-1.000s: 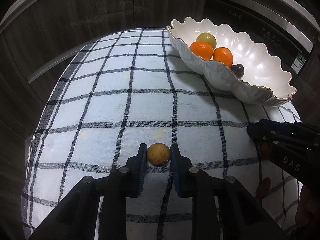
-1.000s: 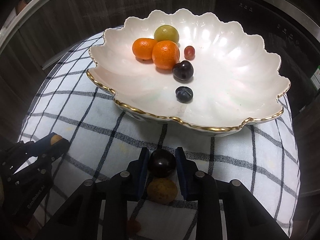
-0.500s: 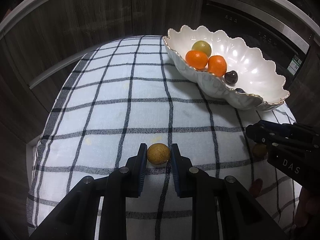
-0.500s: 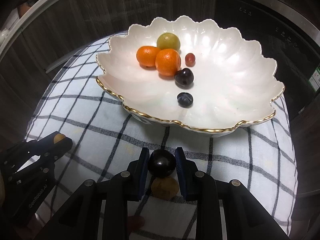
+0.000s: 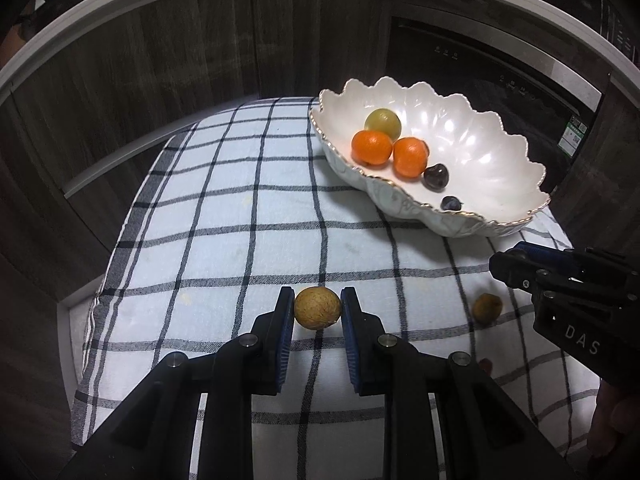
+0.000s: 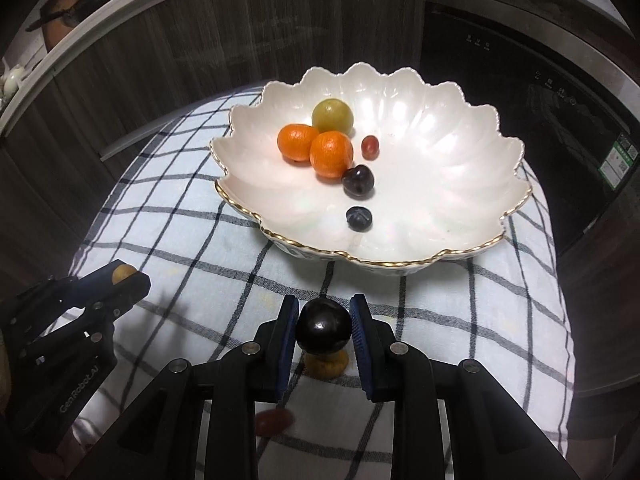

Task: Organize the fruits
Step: 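Lift the brown fruit with the left tool while the right tool lifts the cherry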

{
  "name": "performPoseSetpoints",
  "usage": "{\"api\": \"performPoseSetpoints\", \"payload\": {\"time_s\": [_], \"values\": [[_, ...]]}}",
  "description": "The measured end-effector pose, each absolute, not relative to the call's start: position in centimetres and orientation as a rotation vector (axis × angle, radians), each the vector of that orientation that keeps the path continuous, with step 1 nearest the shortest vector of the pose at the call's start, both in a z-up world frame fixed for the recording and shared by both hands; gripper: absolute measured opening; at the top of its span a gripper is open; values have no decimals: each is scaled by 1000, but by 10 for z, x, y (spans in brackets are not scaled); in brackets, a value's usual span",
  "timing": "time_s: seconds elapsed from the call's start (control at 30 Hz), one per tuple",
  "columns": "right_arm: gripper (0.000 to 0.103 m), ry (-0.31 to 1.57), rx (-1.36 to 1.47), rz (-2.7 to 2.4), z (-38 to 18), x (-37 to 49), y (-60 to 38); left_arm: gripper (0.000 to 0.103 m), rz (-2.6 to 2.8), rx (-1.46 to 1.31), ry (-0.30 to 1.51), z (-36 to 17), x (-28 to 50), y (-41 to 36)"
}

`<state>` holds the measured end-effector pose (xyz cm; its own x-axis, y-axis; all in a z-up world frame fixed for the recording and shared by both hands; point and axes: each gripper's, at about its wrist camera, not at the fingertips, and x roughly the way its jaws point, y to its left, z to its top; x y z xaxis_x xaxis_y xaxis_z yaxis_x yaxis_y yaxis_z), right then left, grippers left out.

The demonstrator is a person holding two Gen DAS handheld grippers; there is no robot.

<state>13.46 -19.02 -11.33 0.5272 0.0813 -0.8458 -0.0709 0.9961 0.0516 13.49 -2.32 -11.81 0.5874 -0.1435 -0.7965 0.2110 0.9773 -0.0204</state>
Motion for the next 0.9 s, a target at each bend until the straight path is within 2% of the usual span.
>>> {"api": "performPoseSetpoints", "payload": {"time_s": [0.9], "values": [[28, 898, 33, 72, -64, 99, -204, 24, -234, 117, 823, -69, 105, -38]]}}
